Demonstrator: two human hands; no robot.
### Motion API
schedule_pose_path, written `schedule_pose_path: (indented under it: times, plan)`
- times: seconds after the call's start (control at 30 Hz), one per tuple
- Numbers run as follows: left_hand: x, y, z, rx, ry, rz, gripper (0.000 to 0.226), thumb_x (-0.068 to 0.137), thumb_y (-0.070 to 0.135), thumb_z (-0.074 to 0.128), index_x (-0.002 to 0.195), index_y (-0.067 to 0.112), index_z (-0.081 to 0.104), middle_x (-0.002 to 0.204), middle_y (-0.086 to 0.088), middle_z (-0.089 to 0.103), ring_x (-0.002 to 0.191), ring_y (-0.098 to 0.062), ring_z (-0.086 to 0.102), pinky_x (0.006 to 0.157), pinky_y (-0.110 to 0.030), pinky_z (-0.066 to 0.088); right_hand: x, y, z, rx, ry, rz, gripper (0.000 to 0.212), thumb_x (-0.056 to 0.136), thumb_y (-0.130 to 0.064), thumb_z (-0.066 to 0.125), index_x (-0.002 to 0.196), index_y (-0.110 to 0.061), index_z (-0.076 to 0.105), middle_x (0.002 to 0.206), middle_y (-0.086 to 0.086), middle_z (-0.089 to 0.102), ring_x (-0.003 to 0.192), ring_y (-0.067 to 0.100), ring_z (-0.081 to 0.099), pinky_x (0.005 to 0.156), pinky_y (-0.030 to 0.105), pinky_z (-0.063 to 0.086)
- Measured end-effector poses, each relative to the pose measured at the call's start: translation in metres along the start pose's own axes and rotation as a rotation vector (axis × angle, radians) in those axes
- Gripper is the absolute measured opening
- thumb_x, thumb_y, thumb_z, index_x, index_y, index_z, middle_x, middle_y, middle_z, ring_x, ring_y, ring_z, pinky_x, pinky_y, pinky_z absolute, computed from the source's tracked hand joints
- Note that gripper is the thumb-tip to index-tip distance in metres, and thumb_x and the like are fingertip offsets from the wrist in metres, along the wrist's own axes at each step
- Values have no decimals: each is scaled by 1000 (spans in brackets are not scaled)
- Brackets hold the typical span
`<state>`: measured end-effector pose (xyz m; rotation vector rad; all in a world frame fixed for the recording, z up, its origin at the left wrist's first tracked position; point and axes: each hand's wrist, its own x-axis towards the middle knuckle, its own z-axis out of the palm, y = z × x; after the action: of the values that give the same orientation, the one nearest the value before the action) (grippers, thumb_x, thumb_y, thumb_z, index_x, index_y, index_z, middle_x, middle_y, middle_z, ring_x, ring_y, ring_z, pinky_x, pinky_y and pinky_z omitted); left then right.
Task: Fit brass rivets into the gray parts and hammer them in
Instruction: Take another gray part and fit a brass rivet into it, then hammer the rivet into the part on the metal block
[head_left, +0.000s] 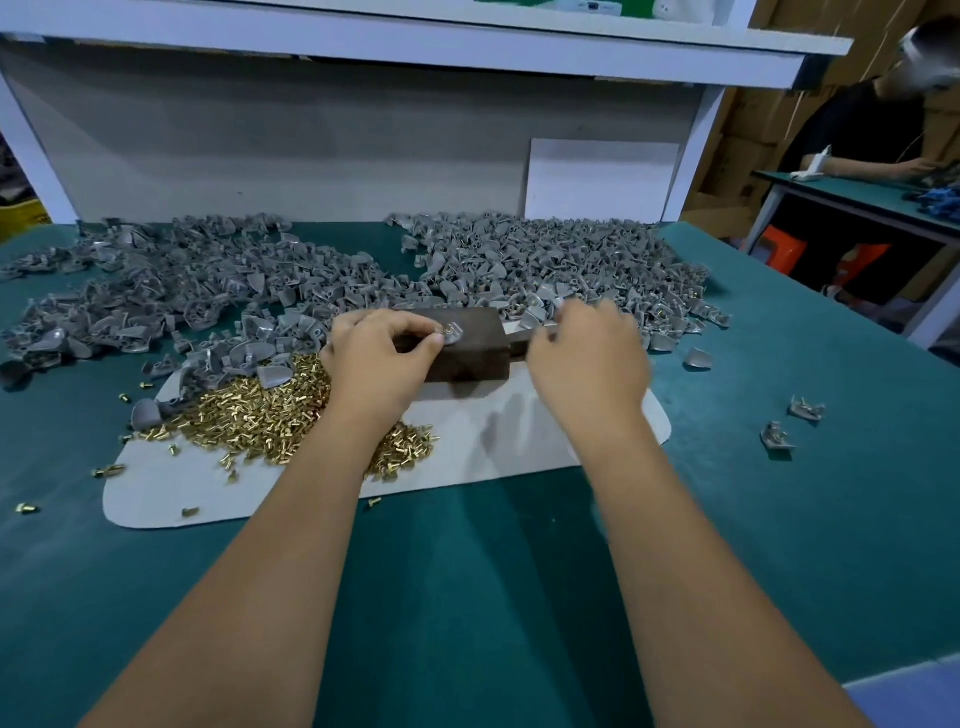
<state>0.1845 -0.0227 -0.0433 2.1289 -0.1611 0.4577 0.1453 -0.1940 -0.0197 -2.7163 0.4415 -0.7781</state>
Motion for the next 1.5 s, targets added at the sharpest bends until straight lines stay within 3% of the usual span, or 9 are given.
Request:
schedule_pose_path:
  times: [0.17,0.3,0.5,0.6,0.9,1.07,1.17,1.3,1.5]
  plan:
    - [1,-2,4,66,33,8,5,88,38,70,87,44,70,87,30,52,128,-21,34,107,-41,24,-17,31,-23,-246,-411,185,51,94,-60,31,94,-16,57,111,13,59,95,30,53,71,33,39]
    - [0,-4,4,118,41,-9,8,89,43,68,94,41,73,101,20,55,126,-21,31,102,-39,19,-28,16,-23,-261,-379,65,28,90,-18,48,116,-23,57,104,9,56,95,30,56,70,34,44]
    - [-1,-4,5,145,30,-19,9,90,44,66,94,40,73,101,19,53,127,-21,29,102,-40,19,-20,18,-28,-126,-268,112,12,93,-16,50,101,-11,42,93,10,63,68,27,48,55,29,33]
    - [0,-3,4,142,31,-36,4,89,45,67,88,41,69,101,19,53,127,-20,29,102,-39,19,-16,16,-35,-51,-129,71,18,92,-16,51,98,-13,34,71,3,54,50,17,40,43,27,20]
    - [0,-3,9,134,78,-64,13,88,44,67,76,43,63,106,22,57,126,-20,33,105,-46,17,-31,-6,-44,73,-52,-225,59,94,-23,50,136,-58,30,93,-3,67,69,20,47,54,30,35]
    - [0,-6,13,159,129,-41,13,86,45,70,74,42,64,103,22,62,127,-21,36,102,-48,20,-35,-10,-47,91,59,-279,59,93,-22,51,135,-58,30,80,1,64,60,22,42,46,26,27]
    - [2,-6,13,141,116,-60,16,85,46,70,72,42,62,97,25,56,126,-18,34,100,-44,18,-41,-12,-45,41,-68,-341,77,93,-20,50,126,-70,1,92,0,69,69,25,54,54,28,32]
    - [4,-7,13,187,123,-47,14,84,48,71,74,42,65,95,25,56,125,-18,35,96,-44,18,-34,-20,-50,-14,81,-326,64,91,-20,55,135,-59,29,72,0,57,53,20,40,43,21,16]
    - [4,-7,13,151,130,-58,19,84,48,72,69,45,61,96,25,57,125,-16,33,97,-42,16,-41,-19,-45,-138,-6,-369,78,91,-15,52,136,-65,13,74,1,57,55,21,37,45,27,23]
